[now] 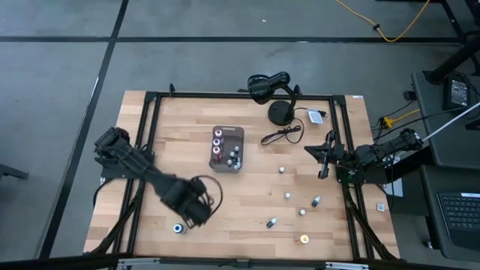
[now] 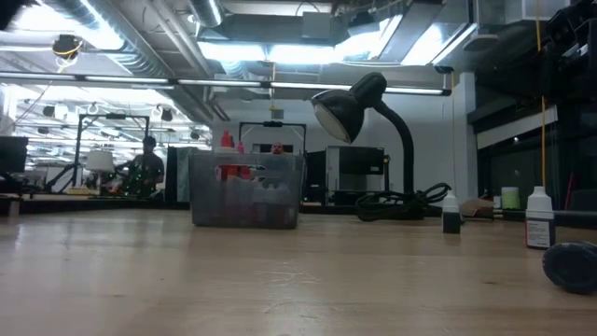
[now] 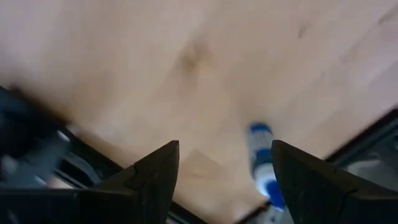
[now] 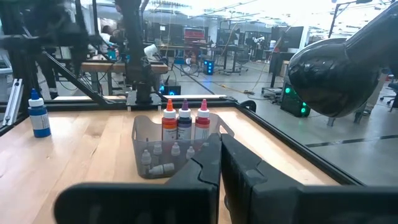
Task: Pick & Place food coloring
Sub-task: Put the big blue food coloring bottle into the gray transparent bin
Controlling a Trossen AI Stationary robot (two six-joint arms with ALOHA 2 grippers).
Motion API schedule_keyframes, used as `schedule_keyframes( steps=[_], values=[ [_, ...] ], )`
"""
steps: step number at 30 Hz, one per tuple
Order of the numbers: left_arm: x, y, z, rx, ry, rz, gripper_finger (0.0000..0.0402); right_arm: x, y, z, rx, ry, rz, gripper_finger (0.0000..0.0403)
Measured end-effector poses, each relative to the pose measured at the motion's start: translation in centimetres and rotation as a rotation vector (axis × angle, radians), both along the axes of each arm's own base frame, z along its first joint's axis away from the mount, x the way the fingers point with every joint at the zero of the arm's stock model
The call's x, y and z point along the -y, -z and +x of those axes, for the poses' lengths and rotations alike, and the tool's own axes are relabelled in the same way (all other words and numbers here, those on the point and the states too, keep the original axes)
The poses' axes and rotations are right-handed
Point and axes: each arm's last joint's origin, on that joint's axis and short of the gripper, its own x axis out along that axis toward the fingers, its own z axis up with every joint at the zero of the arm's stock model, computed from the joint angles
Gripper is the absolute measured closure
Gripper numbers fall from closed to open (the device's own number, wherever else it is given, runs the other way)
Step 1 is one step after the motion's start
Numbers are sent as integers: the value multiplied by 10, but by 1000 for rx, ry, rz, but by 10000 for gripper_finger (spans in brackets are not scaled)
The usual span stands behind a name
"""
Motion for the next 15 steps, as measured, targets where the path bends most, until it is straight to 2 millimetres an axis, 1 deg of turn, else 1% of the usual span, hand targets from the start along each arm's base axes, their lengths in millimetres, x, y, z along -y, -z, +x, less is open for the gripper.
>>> schedule_keyframes(
  steps=[6, 15],
  values=[
    [33, 19, -3, -17, -93, -21, 160, 0, 0, 0, 0, 0, 0, 388],
    [68, 43, -5, -16, -172, -56, 160, 0, 0, 0, 0, 0, 0, 388]
  ],
)
